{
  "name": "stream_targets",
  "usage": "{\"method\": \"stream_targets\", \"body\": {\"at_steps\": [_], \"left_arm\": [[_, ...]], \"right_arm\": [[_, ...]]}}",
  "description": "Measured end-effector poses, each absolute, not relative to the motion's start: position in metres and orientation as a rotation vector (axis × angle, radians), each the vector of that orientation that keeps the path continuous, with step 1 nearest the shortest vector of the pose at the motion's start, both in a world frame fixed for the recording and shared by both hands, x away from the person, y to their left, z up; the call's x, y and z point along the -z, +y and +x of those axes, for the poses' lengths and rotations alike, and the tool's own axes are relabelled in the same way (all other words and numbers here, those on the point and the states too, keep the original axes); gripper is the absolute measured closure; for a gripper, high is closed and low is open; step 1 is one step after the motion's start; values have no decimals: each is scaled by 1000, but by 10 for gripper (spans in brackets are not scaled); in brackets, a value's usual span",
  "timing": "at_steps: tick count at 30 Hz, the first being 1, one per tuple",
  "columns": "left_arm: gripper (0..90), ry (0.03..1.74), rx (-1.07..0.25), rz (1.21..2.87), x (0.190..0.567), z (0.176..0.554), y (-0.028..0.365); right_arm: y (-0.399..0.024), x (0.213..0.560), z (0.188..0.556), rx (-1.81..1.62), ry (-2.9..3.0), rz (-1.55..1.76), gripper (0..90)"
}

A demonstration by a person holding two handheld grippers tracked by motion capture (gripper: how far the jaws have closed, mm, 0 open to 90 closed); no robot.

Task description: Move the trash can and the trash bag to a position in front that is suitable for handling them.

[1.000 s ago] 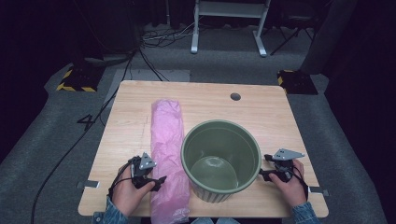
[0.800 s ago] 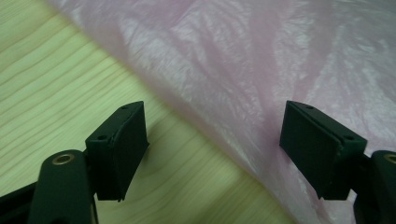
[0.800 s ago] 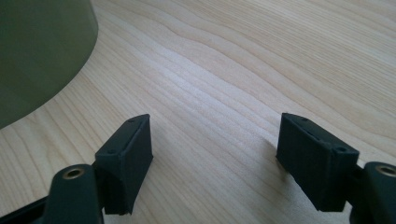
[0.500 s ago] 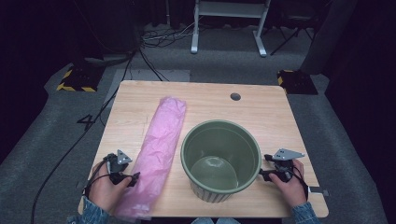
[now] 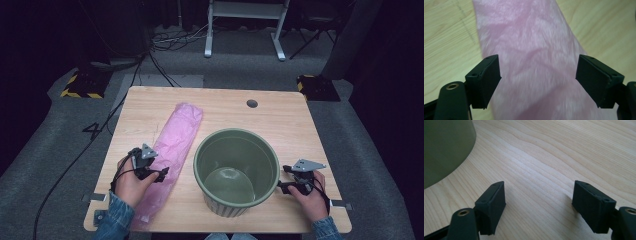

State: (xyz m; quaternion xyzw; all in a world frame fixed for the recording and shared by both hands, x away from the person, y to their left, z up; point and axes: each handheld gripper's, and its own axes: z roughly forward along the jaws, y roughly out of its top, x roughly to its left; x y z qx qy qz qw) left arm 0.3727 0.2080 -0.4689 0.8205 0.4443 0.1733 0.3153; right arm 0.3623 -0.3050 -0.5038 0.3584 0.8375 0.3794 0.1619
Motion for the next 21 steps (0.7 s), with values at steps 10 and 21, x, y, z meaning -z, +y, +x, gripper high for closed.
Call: {"method": "stream_targets", "body": {"at_steps": [10,21], "left_arm": [[159,1310,-441,2199,491,417,200],[308,1265,-341,2311,480,426,185]], "right_arm": [[-305,504,362,-1082,2391,1021,265],[-305,504,362,-1082,2392,1020,265]]}}
